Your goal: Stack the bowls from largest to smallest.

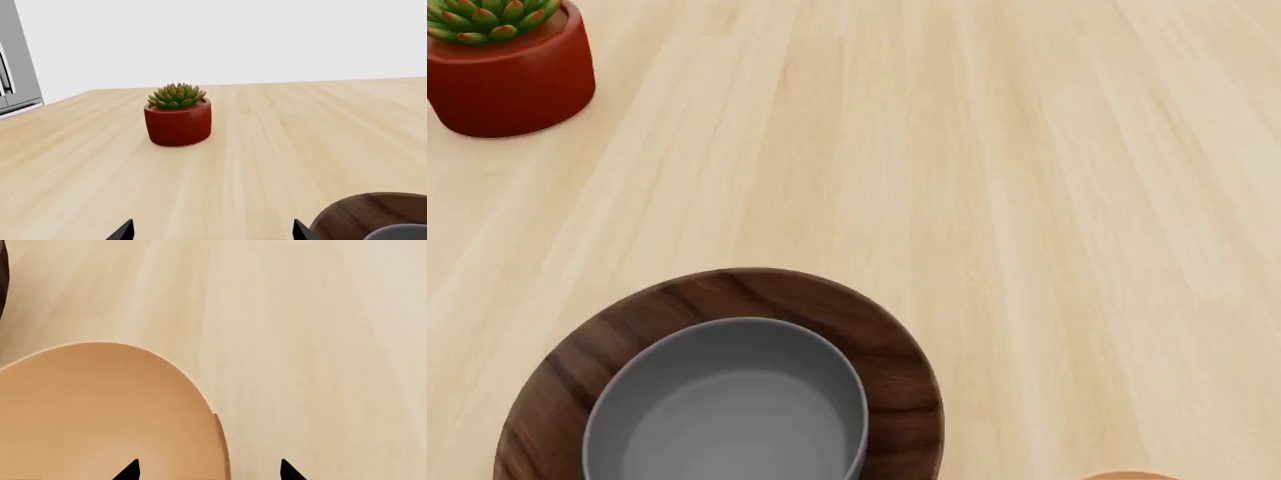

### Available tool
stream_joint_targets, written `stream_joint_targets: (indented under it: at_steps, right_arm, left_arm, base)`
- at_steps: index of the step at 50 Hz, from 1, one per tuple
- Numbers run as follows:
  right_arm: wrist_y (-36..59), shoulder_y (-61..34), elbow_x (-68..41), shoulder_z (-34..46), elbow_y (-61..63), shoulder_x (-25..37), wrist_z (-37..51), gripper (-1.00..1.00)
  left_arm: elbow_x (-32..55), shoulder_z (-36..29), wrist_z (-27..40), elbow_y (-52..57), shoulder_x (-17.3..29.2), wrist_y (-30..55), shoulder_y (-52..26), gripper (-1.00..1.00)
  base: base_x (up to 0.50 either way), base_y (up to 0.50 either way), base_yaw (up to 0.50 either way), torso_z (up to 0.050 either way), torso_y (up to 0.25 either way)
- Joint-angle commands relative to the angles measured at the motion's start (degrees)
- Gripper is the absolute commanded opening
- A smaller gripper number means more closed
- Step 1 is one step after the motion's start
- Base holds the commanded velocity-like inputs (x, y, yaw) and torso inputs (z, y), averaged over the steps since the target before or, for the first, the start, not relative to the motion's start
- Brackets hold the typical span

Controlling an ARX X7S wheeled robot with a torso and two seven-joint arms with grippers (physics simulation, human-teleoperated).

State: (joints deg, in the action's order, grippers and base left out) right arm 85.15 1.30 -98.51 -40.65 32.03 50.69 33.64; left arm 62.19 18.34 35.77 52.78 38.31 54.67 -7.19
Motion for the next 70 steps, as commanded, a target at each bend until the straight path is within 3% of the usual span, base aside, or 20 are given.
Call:
stream_joint_targets:
  at_steps: [1, 15, 16, 28, 43, 48, 56, 60, 64, 70]
  right_arm:
    - [-1.57, 1.37, 1.09, 0.10, -1.77, -0.96, -2.43, 1.00]
    - [-3.12, 3.64, -0.59, -0.62, -1.38, -0.32, -3.59, 1.00]
    - [-3.33, 3.47, -0.72, -0.60, -1.26, -0.20, -3.62, -1.00]
    - [-5.88, 3.62, -4.98, -2.16, -0.48, 1.77, -1.58, -1.00]
    - [-16.41, 0.42, -19.31, -3.18, -1.49, 10.95, 7.49, -1.00]
    - [-20.53, -1.44, -20.19, -2.34, -0.65, 9.66, 9.39, -1.00]
    - [-25.66, -5.93, -20.12, 4.67, -1.02, 9.69, 10.47, -1.00]
    - [-28.37, -10.81, -18.72, 12.68, -1.82, 9.23, 10.33, -1.00]
    - [-32.46, -24.27, -21.71, 26.00, -3.33, 10.80, 13.24, -1.00]
    - [-35.17, -39.70, -24.88, 37.56, -7.55, 7.84, 17.04, -1.00]
  left_arm:
    - [-1.00, 1.11, -1.68, -0.25, -1.02, -1.32, 0.24, 1.00]
    - [-1.59, 0.04, -1.60, -0.15, -1.02, -1.73, 0.30, 1.00]
    - [-1.63, -0.19, -1.53, -0.09, -1.01, -1.66, 0.25, 1.00]
    - [-1.59, -0.66, -1.30, -0.06, -0.82, -1.92, 0.18, 1.00]
    - [-1.07, -0.26, -1.17, -0.20, -0.36, -2.37, 0.47, 1.00]
    - [-0.90, 0.37, -1.30, -0.23, -0.09, -2.74, 0.91, 1.00]
    - [0.01, 1.59, -0.89, -0.38, 0.41, -2.99, 1.17, 1.00]
    - [0.26, 1.74, -0.66, -0.42, 0.57, -3.01, 1.13, 1.00]
    - [-0.08, 2.16, -0.94, -0.90, 0.63, -3.44, 1.53, 1.00]
    - [0.17, 2.26, -0.64, -0.91, 0.60, -3.64, 1.41, 1.00]
  base:
    - [0.00, 0.00, 0.00, 0.000, 0.000]
    - [0.00, 0.00, 0.00, 0.000, 0.000]
    - [0.00, 0.00, 0.00, 0.000, 0.000]
    - [0.00, 0.00, 0.00, 0.000, 0.000]
    - [0.00, 0.00, 0.00, 0.000, 0.000]
    - [0.00, 0.00, 0.00, 0.000, 0.000]
    - [0.00, 0.00, 0.00, 0.000, 0.000]
    - [0.00, 0.00, 0.00, 0.000, 0.000]
    - [0.00, 0.00, 0.00, 0.000, 0.000]
    - [0.00, 0.00, 0.00, 0.000, 0.000]
